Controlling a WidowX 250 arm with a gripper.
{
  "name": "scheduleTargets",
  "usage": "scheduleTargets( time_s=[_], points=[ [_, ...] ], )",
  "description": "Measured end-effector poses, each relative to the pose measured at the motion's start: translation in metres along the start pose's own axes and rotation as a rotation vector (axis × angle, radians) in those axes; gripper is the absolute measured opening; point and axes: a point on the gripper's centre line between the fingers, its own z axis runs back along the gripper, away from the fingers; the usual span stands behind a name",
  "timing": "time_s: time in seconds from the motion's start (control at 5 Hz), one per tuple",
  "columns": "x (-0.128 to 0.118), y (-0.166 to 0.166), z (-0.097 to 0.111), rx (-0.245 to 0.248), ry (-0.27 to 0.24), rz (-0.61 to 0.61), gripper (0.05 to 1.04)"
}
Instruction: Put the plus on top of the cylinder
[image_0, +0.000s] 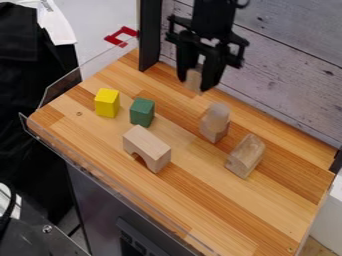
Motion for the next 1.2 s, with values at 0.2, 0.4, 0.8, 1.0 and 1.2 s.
scheduleTargets(
  time_s=[0.2, 0.4, 0.8, 1.0, 1.2],
  points=[
    [0.005, -0.001, -0.006, 0.000, 0.016, -0.004, 0.449],
    [0.008, -0.005, -0.015, 0.000, 0.039, -0.012, 0.449],
    [0.019, -0.007, -0.014, 0.000, 0.021, -0.017, 0.449],
    [0.021, -0.009, -0.014, 0.002, 0.011, -0.016, 0.449],
    [0.022, -0.012, -0.014, 0.001, 0.003, -0.015, 0.449]
  ],
)
